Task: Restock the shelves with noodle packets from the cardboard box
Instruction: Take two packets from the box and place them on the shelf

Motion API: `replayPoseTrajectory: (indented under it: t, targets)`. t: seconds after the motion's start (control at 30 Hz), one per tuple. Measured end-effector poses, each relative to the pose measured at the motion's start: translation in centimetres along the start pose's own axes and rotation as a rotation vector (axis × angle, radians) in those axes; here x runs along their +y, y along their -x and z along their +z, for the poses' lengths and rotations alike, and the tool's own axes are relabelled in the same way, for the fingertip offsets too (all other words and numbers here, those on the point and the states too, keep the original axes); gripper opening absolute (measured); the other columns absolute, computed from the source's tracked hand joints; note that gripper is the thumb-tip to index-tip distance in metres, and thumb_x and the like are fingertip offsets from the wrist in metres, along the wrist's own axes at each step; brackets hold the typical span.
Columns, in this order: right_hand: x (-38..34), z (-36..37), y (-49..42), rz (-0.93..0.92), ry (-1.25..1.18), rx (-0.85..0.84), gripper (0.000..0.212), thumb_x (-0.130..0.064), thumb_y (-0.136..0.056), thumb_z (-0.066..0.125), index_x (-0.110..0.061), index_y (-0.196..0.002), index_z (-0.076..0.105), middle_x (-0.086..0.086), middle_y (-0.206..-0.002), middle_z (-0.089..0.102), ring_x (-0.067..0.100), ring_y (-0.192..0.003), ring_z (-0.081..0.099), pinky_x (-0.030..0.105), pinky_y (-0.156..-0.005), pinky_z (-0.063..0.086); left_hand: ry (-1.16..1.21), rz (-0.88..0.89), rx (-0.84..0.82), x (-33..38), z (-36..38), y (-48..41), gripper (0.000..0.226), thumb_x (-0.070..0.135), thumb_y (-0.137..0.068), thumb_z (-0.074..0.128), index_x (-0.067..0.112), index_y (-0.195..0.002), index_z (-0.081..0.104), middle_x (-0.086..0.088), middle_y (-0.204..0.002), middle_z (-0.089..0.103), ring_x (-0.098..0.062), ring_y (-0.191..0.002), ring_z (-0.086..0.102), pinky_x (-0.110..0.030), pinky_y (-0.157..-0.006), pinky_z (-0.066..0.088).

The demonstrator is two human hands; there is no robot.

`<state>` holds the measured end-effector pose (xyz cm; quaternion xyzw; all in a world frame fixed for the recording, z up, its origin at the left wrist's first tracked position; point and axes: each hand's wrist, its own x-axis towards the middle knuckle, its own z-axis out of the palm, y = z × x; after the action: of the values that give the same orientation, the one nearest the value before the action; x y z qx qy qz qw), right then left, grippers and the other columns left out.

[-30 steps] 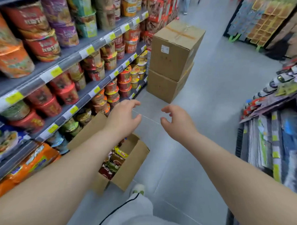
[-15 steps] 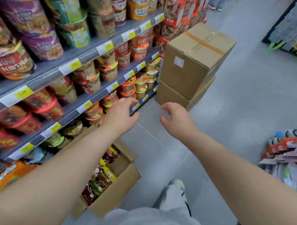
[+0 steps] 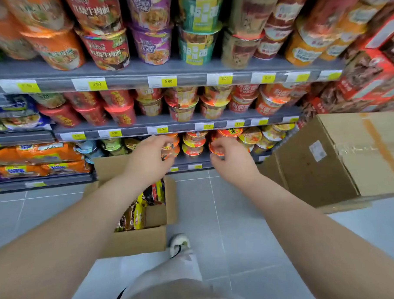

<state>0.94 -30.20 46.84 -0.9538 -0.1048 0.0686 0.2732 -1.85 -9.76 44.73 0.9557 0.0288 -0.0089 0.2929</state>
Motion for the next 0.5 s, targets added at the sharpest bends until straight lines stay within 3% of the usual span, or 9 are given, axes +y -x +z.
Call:
replayPoseTrajectory:
  t: [0.17, 0.33, 0.5]
  targets:
    - [-0.3, 0.9, -6.5, -0.055, 0.01, -0.07, 0.036, -0.018, -0.086, 0.056, -0.012, -0.121, 0.06, 0.006, -0.114, 0.063, 0.022, -0.104, 0.057, 0.024, -0.082, 0.041, 0.003, -0.13, 0.061, -1.4, -0.2, -4.6, 0.041, 0.021, -0.085, 0.063, 0.019, -0.126, 0.057, -0.003, -0.12, 0.059, -0.022, -0.113, 0.054, -0.032, -0.094, 0.042]
    - [-1.3, 1.7, -11.6, -0.18, 0.013, -0.208, 0.034, -0.018, -0.088, 0.055, -0.014, -0.122, 0.058, 0.005, -0.121, 0.059, 0.021, -0.11, 0.053, 0.028, -0.087, 0.042, 0.03, -0.283, 0.117, -2.8, -1.3, -5.8, 0.041, 0.019, -0.085, 0.063, 0.017, -0.126, 0.056, -0.005, -0.122, 0.057, -0.021, -0.114, 0.054, -0.03, -0.094, 0.041]
    - [-3.2, 5.6, -16.6, -0.341, 0.028, -0.401, 0.03, -0.017, -0.087, 0.055, -0.016, -0.117, 0.06, 0.004, -0.119, 0.059, 0.023, -0.108, 0.054, 0.033, -0.088, 0.046, 0.0, -0.537, 0.18, -5.4, -1.0, -4.9, 0.044, 0.02, -0.082, 0.063, 0.017, -0.126, 0.056, -0.01, -0.12, 0.057, -0.03, -0.11, 0.055, -0.039, -0.094, 0.046]
